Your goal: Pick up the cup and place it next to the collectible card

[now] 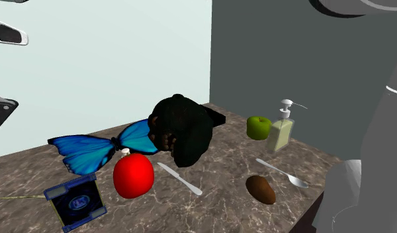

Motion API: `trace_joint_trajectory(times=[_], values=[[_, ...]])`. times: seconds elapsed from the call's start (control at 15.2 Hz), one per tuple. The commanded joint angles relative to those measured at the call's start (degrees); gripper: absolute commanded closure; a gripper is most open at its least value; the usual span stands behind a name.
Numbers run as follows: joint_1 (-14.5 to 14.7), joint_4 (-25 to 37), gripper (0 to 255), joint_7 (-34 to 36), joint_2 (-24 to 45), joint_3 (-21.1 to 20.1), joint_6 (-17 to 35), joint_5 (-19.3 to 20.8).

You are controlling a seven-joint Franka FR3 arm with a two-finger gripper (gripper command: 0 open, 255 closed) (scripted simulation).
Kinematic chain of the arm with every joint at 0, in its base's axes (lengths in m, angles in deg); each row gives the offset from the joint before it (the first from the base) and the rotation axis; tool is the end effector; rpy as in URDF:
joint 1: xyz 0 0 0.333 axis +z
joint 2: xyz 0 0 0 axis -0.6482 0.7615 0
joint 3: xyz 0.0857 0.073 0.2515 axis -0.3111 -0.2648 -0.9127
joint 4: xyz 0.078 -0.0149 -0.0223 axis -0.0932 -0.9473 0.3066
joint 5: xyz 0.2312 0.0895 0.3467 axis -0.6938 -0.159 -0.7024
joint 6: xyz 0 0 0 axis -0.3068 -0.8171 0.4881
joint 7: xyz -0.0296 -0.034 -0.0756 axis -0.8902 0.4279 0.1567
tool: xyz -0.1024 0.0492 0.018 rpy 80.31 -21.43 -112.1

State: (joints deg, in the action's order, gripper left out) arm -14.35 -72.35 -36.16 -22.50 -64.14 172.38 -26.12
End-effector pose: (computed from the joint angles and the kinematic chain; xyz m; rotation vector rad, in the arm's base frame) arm 0.4573 0.4195 0.5162 -2.9261 0.1651 -0.0074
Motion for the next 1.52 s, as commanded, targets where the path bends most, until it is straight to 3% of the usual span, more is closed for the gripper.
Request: trace_joint_trajectory(times=[0.0, 1.45], values=[[0.2, -1.0, 255, 0.3, 0.4, -0.2, 1.5, 0.1], [0.6, -14.8, 255, -1.5, 3.2, -0.4, 17.8, -0.2]])
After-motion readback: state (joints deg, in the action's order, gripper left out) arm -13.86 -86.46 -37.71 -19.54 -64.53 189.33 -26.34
